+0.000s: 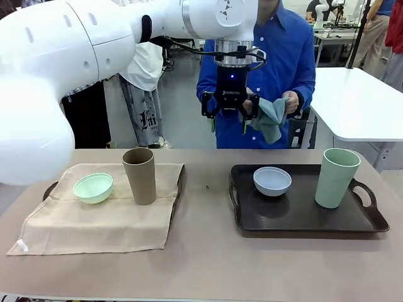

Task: Set up a tray with a mat and arrange the tableware.
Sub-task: Pick up the Picnic Bowl and Reusable plastic cup from the Handle tray in front of the human's position and hold them in the air.

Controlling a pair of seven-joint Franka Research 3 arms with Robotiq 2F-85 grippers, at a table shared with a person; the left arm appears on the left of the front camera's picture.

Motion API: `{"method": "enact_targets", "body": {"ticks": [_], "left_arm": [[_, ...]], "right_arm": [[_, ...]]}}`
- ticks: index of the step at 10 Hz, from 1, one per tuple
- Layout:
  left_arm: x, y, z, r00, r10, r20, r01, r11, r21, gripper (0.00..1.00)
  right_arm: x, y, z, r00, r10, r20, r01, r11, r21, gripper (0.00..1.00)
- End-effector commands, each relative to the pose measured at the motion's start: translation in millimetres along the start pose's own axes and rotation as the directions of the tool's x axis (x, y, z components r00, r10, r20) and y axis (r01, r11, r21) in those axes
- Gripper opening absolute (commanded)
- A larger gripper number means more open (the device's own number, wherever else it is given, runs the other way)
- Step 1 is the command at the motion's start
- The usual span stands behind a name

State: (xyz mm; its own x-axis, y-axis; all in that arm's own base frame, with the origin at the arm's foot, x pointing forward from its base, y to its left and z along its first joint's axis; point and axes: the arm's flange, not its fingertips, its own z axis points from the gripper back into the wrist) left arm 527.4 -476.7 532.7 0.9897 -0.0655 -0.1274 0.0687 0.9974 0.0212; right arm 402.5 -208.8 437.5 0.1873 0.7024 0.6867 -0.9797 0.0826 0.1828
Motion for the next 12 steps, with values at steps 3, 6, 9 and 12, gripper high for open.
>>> {"method": "enact_targets", "body": {"ticks": [3, 6, 9, 12], "left_arm": [[-7, 5, 4, 1.000, -0.003, -0.003, 0.003, 1.000, -0.005, 0.86], [-18, 6, -31, 0.987, -0.154, 0.043, 0.156, 0.987, -0.036, 0.86], [-26, 20, -53, 0.946, -0.264, 0.189, 0.286, 0.953, -0.100, 0.86], [-20, 34, -73, 0.872, -0.440, 0.215, 0.466, 0.880, -0.089, 0.86]], "right_arm": [[5, 2, -3, 1.000, 0.011, 0.013, -0.010, 1.000, -0.025, 1.00], [-7, -23, -21, 0.999, 0.012, 0.048, -0.012, 1.000, -0.004, 1.00], [-34, -48, -52, 0.990, 0.015, 0.138, -0.010, 0.999, -0.040, 1.00], [-32, -56, -80, 0.982, 0.144, 0.122, -0.137, 0.988, -0.066, 1.00]]}}
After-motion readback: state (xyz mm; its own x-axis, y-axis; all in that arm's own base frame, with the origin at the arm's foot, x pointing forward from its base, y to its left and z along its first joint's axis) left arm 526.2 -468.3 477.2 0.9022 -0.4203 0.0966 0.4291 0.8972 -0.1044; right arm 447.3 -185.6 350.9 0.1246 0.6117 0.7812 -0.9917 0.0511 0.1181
